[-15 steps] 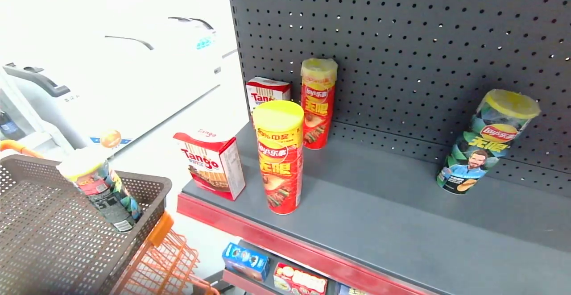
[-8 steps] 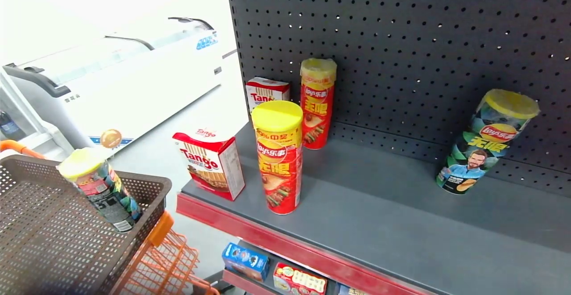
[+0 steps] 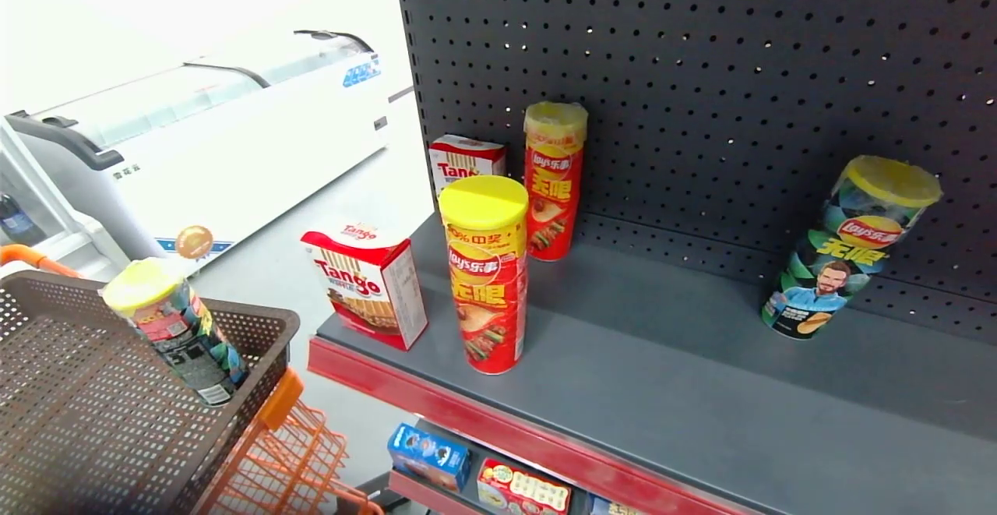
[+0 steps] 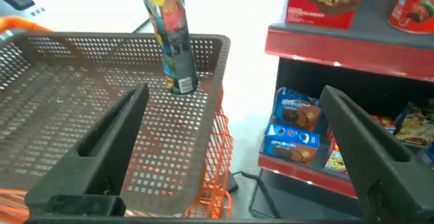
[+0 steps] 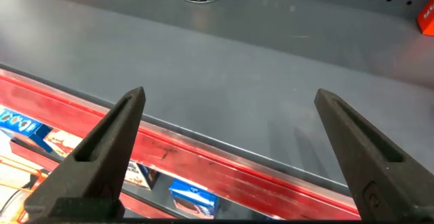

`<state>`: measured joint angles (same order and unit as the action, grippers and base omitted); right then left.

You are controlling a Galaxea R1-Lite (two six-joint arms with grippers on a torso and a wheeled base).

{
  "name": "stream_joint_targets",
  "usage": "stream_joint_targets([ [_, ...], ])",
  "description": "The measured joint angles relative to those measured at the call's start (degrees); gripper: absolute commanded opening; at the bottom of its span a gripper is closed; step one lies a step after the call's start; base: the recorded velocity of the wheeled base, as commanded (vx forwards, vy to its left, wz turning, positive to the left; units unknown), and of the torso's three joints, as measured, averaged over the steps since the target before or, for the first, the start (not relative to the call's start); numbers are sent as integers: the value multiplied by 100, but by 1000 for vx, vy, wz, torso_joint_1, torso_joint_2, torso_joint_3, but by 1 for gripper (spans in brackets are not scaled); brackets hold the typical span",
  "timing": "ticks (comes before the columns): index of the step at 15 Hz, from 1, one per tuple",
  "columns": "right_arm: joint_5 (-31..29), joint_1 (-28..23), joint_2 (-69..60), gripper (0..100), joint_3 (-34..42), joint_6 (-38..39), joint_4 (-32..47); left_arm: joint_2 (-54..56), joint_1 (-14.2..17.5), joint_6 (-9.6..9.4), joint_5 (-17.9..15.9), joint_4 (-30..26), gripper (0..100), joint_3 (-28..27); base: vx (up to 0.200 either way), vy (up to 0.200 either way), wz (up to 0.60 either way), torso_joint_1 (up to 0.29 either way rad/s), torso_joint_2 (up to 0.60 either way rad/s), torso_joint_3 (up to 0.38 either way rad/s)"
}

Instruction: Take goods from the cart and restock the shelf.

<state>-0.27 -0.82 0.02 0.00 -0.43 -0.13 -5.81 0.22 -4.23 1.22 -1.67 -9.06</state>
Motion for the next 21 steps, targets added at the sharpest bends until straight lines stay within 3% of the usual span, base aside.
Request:
stream_joint_targets([
  [2, 0, 2, 0, 100, 0, 0, 0, -853, -32, 38, 236, 80, 100, -466, 0, 0, 0, 0, 0, 0],
  [5, 0, 5, 0, 100, 0, 0, 0, -2398, 44, 361, 406, 434, 100, -1145, 0, 0, 0, 0, 0, 0],
  [7, 0, 0, 0, 100, 0, 0, -2, -3465, 538, 456, 245, 678, 100, -1646, 0, 0, 0, 0, 0, 0],
  [8, 0, 2, 0, 100, 0, 0, -2, -3939, 967, 455, 34, 747, 100, -1872, 0, 0, 0, 0, 0, 0],
  [10, 2, 2, 0, 100, 0, 0, -2, -4895, 1719, 234, -502, 947, 100, -2231, 0, 0, 0, 0, 0, 0],
  [11, 0, 5, 0, 100, 0, 0, 0, -5308, 1913, 108, -650, 1122, 100, -2319, 0, 0, 0, 0, 0, 0],
  [14, 2, 5, 0, 100, 0, 0, -2, -6298, 2007, -63, -808, 2285, 100, -2192, 0, 0, 0, 0, 0, 0],
  [21, 0, 5, 0, 100, 0, 0, 0, -7759, 1764, -56, -817, 5099, 100, -968, 0, 0, 0, 0, 0, 0],
])
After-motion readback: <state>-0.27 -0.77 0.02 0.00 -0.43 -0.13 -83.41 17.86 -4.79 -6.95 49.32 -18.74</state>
